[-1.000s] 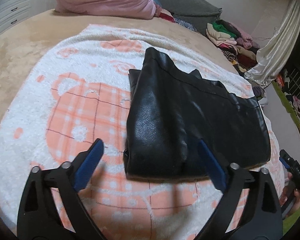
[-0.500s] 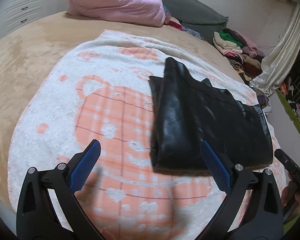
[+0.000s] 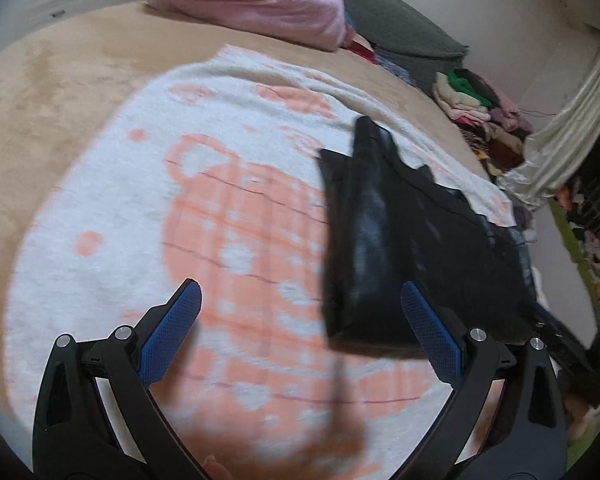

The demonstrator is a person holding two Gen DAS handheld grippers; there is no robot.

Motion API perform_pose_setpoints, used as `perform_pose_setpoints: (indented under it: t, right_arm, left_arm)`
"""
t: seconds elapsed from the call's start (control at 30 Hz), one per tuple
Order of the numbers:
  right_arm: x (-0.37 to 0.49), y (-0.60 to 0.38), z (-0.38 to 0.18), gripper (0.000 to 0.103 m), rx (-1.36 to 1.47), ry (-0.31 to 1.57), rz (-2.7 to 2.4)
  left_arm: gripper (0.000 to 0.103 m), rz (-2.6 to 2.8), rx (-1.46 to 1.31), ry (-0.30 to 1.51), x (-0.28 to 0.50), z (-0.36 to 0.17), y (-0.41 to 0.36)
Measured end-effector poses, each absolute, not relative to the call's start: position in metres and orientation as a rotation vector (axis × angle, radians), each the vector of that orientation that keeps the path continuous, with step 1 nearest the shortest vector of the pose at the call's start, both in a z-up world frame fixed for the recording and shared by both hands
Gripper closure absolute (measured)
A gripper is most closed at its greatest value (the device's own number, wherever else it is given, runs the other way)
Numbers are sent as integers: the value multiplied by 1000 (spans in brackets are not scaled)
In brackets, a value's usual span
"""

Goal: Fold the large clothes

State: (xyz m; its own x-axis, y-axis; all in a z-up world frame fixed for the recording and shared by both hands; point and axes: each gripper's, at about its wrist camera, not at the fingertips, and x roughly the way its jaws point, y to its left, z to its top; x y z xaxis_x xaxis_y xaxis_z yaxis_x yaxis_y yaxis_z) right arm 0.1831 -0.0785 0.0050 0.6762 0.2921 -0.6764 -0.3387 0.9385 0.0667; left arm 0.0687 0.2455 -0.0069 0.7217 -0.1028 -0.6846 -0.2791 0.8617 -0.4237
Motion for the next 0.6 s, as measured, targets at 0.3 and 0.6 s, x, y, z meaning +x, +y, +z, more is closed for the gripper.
perform_pose_setpoints:
  t: [0.3,0.6]
  right_arm:
    - [218,-76,-48,46,-74,918,346]
    - [238,-75,-3,61,-59,846,376]
  left_arm:
    - [10,65,-496,845,141,-18,228]
    - [31,12,-528,922,176,-46,231]
